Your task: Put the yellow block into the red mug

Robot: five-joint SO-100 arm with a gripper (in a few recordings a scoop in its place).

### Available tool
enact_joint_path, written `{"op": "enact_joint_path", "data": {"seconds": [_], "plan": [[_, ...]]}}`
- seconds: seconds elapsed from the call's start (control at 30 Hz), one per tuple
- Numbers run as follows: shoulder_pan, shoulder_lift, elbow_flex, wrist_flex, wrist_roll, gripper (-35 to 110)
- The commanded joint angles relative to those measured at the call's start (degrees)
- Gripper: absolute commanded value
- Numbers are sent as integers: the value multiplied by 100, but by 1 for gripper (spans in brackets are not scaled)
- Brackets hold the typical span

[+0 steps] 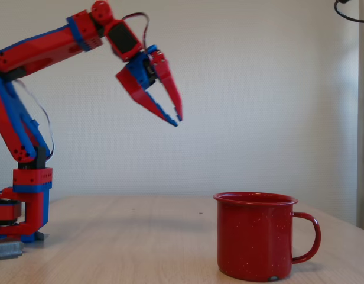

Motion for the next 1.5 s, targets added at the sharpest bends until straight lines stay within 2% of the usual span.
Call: {"op": "enact_joint_path", "data": {"seconds": [0.0,0.43,0.73,1.1,1.47], "plan": [[-35,879,589,-255,26,0],[-378,3964,4184,-914,176,0],[-624,5607,5774,-773,220,0],[-475,6486,7075,-624,114,0],[-431,6486,7462,-659,44,0]]}}
